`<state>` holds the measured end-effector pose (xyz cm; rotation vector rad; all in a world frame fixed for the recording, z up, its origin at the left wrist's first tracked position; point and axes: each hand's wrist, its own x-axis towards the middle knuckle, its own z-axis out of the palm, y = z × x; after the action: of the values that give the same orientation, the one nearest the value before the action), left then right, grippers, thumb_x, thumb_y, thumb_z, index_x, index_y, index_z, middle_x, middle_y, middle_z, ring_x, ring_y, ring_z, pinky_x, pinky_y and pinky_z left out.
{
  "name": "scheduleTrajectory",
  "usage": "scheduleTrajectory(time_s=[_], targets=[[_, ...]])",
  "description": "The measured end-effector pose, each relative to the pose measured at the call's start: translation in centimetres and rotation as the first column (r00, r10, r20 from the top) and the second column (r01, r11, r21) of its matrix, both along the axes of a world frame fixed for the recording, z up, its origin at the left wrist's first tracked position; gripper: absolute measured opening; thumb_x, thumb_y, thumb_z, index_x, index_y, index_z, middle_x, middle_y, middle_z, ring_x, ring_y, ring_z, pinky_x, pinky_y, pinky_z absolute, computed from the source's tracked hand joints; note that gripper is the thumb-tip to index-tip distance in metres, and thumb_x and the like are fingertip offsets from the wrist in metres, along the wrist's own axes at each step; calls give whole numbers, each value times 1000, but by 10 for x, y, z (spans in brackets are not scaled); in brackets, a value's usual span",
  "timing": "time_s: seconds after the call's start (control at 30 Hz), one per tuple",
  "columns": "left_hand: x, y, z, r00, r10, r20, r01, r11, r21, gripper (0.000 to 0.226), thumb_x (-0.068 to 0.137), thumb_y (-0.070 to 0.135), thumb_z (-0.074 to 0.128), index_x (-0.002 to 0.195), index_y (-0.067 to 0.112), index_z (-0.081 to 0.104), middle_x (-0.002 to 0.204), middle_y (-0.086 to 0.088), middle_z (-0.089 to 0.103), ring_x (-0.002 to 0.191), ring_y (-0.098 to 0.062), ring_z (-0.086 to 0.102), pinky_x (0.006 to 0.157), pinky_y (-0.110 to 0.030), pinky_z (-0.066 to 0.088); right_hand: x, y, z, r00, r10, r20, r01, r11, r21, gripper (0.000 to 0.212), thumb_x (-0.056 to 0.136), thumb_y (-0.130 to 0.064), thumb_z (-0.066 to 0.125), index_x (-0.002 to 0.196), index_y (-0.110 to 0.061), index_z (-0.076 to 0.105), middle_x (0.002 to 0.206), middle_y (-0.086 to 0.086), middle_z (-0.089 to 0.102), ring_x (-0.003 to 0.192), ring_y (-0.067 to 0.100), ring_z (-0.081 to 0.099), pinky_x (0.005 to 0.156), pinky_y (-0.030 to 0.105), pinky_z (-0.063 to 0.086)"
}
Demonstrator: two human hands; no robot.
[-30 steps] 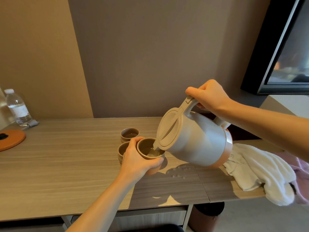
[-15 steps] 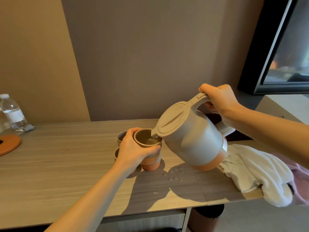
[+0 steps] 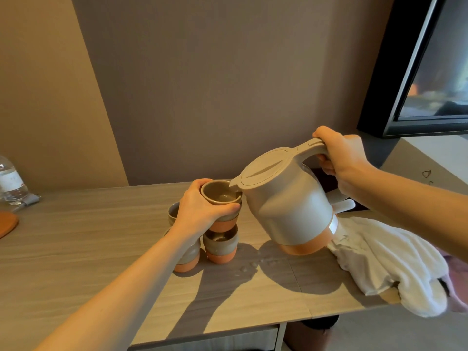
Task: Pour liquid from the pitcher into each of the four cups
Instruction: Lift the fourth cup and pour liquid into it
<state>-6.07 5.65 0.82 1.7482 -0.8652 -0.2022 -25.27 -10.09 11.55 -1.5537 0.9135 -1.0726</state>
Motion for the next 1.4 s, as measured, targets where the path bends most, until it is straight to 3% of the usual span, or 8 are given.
scheduleTrajectory(time_s=[0.1,0.27,0.47,0.67,0.77,1.0,1.2,1.4], targets=[[2,-8,-3,999,3,37,-4,1000,26,82,51,39,94,119,31,49,106,16,59,107,-11,56,87,-35,54,4,-3,4,1000,9,-21,-9,999,-31,27,81,-29,60,61,-11,56,58,5,48,53,14,41,51,24,36],[6,-23,-4,1000,6,30,-8,999,39,82,53,38,94,120,30,48,110,12,58,108,-12,55,87,-34,53,6,-10,7,999,-7,-33,5,998,-55,29,79,-28,60,56,-13,54,55,4,46,52,16,40,51,25,35],[24,-51,0,997,66,-42,-62,995,72,82,66,35,88,133,25,40,127,0,51,110,-16,47,82,-31,44,3,-21,5,999,-30,-19,29,999,-34,24,81,-32,59,65,-14,58,61,4,50,57,13,44,53,24,37],[51,-77,-9,995,95,-32,-89,983,158,105,66,39,87,149,23,25,147,-6,40,129,-29,42,95,-39,43,1,-32,-2,998,-53,-16,53,999,-13,24,84,-35,59,74,-12,61,68,4,53,62,13,47,56,23,38],[58,-88,-21,999,47,9,-48,974,222,97,70,36,86,147,19,29,141,-7,45,123,-27,46,90,-36,43,-1,-35,-10,999,-48,-11,48,999,12,26,85,-33,59,72,-10,61,66,6,52,58,13,45,55,24,37],[75,-100,-44,993,-15,113,-35,904,426,72,64,47,87,119,19,52,109,-1,58,105,-20,54,81,-33,49,-2,-44,-34,998,-59,-16,60,995,73,29,87,-30,59,67,-9,58,60,5,49,52,13,42,54,24,38],[81,-92,-49,940,-60,337,-156,801,578,74,62,70,74,110,16,58,106,-2,58,111,-22,41,88,-39,44,3,-49,-48,998,-52,-20,53,994,95,29,88,-31,58,72,-7,60,61,5,50,53,12,43,54,22,39],[82,-80,-55,958,-46,284,-131,810,572,86,48,83,68,105,19,61,101,2,65,103,-19,55,85,-43,54,6,-44,-53,999,-42,12,40,992,120,29,87,-30,59,70,-6,61,58,5,48,50,12,42,51,21,38]])
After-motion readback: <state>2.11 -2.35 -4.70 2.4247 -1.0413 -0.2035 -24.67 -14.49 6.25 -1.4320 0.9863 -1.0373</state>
